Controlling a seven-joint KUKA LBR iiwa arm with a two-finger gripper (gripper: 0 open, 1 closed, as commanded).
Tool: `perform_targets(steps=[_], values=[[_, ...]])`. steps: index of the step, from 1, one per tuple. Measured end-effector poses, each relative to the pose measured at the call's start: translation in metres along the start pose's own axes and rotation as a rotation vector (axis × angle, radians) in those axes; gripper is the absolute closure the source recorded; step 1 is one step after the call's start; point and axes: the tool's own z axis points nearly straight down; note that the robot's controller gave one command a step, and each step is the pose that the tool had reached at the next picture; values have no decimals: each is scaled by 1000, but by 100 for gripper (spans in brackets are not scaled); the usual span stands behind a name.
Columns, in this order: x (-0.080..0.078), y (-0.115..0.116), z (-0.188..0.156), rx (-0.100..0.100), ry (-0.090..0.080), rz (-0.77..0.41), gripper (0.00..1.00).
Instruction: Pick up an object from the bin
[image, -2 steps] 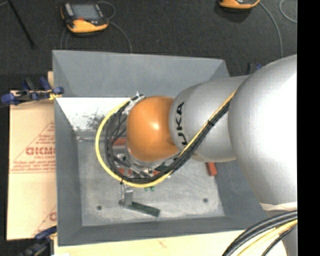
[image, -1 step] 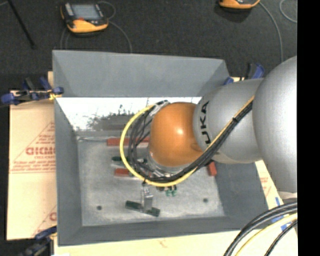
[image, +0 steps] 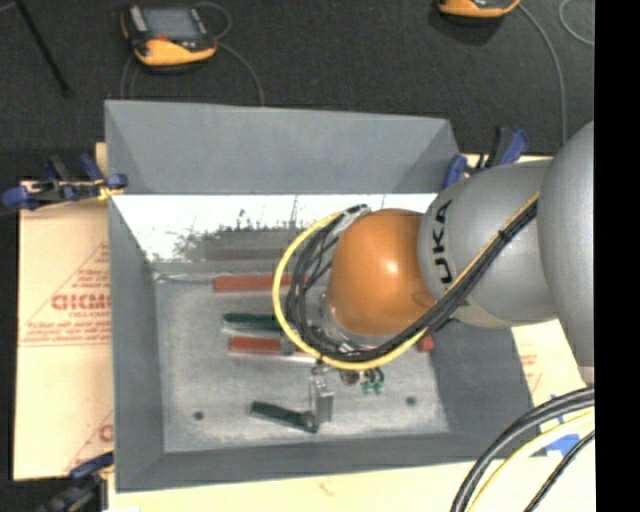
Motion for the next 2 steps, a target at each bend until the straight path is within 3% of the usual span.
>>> perform_targets(steps=[1, 2], values=[[13, 37, 33, -4, -1, -10, 0], [25, 14, 44, -5, 4, 78, 100]])
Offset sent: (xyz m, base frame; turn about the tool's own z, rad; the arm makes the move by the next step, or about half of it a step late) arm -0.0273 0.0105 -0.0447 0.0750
